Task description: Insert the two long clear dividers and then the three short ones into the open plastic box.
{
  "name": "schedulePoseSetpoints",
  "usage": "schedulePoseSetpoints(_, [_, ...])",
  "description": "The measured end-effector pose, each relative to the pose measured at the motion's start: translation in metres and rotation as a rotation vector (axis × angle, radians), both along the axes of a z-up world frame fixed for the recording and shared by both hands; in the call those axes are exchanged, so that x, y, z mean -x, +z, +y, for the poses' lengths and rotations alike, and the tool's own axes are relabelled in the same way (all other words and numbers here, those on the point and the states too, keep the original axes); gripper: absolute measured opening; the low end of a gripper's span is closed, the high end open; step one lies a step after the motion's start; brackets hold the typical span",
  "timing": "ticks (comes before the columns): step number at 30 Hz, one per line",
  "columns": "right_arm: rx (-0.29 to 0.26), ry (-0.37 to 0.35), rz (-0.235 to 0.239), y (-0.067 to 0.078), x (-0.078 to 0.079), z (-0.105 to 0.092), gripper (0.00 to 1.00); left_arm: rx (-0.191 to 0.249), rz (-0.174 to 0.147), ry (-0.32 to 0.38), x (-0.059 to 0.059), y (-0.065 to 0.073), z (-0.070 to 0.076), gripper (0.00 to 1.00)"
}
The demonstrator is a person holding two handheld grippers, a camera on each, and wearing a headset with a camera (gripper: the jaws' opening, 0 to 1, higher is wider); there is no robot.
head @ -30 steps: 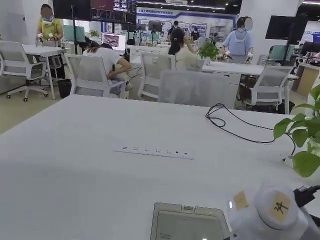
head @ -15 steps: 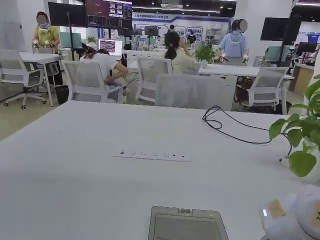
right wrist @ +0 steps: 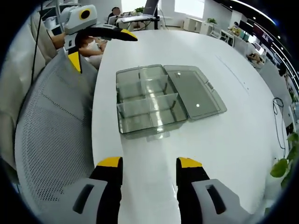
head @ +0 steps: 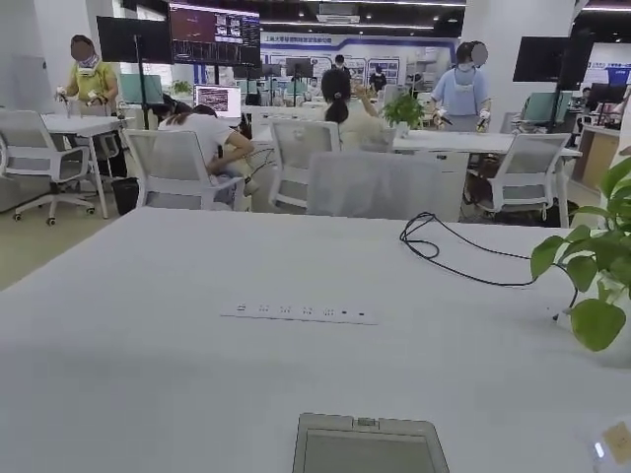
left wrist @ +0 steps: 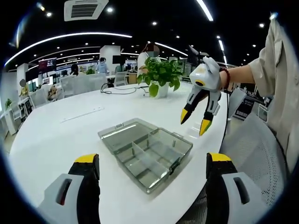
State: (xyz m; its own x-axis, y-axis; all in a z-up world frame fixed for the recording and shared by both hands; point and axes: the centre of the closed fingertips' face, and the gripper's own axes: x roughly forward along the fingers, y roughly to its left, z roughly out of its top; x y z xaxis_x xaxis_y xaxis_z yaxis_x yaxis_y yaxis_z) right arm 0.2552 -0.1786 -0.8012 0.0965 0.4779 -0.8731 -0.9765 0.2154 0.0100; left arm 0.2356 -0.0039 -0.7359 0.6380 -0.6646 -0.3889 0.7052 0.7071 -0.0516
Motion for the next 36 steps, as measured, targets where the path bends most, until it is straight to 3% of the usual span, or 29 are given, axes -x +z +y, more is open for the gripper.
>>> schedulePoseSetpoints(9, [0.086, 0.027, 0.021, -0.02, -0.001, -0.036, 0.49, -0.008, 0.001, 0.013, -0.001, 0.0, 0.002, 0.95])
schedulePoseSetpoints(14, [0.104, 0.046, 0.025, -0.027, -0.002, -0.048, 0.49, -0.011, 0.005, 0.021, -0.001, -0.001, 0.002, 0.95])
schedulePoseSetpoints(27, [0.186, 0.154, 0.01, -0.044, -0.001, -0.071, 0.43, -0.019, 0.011, 0.039, -0.003, -0.002, 0.005, 0.93])
schedulePoseSetpoints(36, [0.195, 0.184, 0.011, -0.049, -0.003, -0.076, 0.37, -0.031, 0.016, 0.039, -0.002, -0.005, 0.004, 0.92])
